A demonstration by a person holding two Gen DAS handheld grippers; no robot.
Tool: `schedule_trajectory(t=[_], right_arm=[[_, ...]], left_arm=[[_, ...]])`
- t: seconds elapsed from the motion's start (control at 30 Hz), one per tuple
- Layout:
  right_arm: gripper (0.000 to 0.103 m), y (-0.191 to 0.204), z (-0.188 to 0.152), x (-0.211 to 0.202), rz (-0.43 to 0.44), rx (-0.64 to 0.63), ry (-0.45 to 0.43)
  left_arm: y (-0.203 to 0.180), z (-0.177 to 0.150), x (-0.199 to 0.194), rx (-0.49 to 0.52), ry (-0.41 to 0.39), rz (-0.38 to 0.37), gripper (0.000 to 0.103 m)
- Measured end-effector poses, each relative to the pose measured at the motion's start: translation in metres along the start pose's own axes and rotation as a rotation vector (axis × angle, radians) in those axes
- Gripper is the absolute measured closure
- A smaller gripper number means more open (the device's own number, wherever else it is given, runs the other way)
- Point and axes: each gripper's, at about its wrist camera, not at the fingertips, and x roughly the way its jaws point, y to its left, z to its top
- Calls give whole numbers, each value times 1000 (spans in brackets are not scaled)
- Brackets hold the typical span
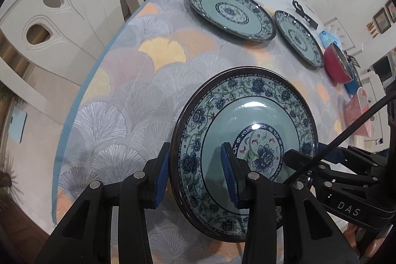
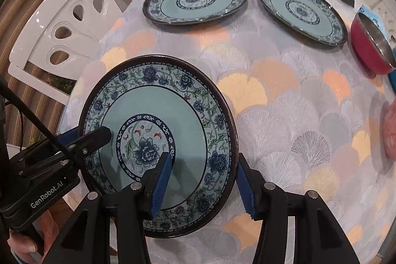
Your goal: Organize plates and bowls
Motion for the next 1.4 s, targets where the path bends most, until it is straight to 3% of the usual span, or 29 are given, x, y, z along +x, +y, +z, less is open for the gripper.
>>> schedule_trajectory(t=[0.4,0.57,0.77,1.07,1.4], right_arm=[[52,-2,-3,6,11,26,24],[52,-16,-5,-6,-4,56,-10],[52,-44,-13,-38,-20,133,-78],[50,-82,-31,-92,-23,181,-197],[46,-125,-98,-124,12,256,-212]], left_arm=[[3,-3,5,8,21,1,67],[8,-3,-4,1,-6,13,67],[21,1,-29,-25,-74,25,67],[13,-2,-95,-84,-250,81,67],[-32,-52,-150,-125,-312,75,60]])
